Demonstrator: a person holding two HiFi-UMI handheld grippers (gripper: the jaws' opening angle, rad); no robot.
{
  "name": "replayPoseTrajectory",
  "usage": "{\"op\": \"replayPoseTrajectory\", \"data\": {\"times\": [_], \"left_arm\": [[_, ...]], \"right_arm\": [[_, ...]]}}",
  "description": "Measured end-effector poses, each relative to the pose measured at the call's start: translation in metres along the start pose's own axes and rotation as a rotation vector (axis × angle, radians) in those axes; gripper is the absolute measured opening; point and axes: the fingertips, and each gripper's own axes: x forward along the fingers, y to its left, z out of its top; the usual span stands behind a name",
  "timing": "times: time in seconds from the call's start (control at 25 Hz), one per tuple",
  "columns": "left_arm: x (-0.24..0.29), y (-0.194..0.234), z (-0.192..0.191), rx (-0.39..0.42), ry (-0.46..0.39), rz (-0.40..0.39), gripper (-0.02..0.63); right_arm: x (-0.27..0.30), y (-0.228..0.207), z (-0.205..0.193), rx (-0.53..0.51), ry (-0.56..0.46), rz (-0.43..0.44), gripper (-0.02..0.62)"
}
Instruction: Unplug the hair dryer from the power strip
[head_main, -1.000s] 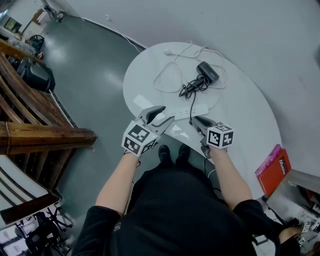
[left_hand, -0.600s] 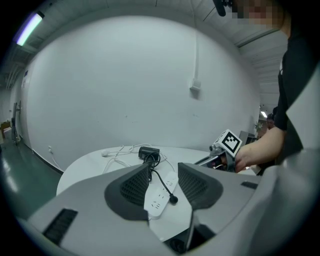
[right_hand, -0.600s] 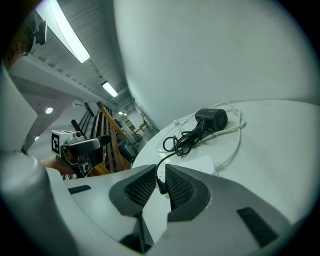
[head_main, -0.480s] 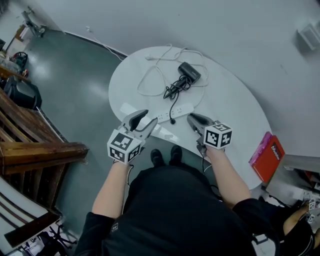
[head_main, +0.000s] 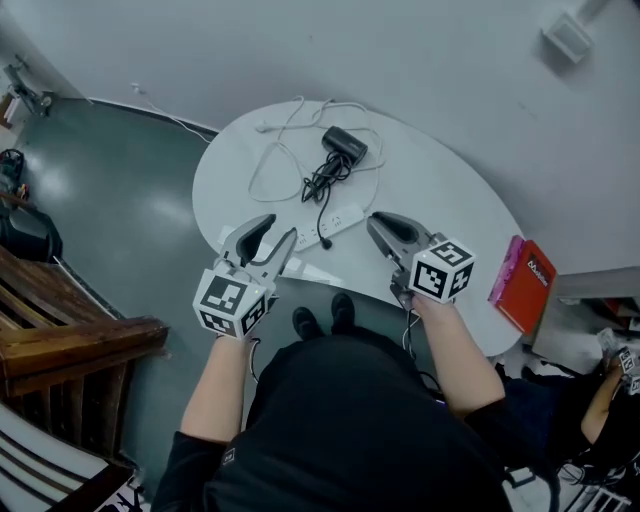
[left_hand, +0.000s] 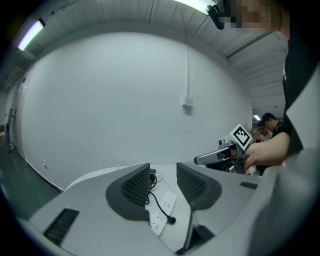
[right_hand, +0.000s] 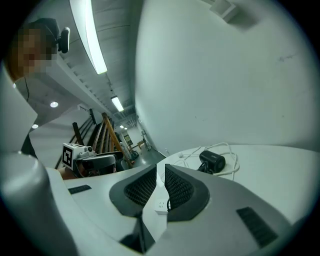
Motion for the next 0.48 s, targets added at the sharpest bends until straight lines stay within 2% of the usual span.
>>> {"op": "replayPoseTrajectory", "data": {"times": [0.28, 0.48], "left_arm": [[-0.024, 0.004, 0.032, 0.004, -0.071, 0.003, 0.159], [-0.040, 0.007, 0.055, 0.028, -0.119, 0.027, 0.148]], "right_arm": [[-0.015, 0.036, 0.037, -0.074, -0.090, 0.000, 0.066], [-0.028, 0.059, 0.069, -0.176, -0.174, -0.014, 0.054]]}}
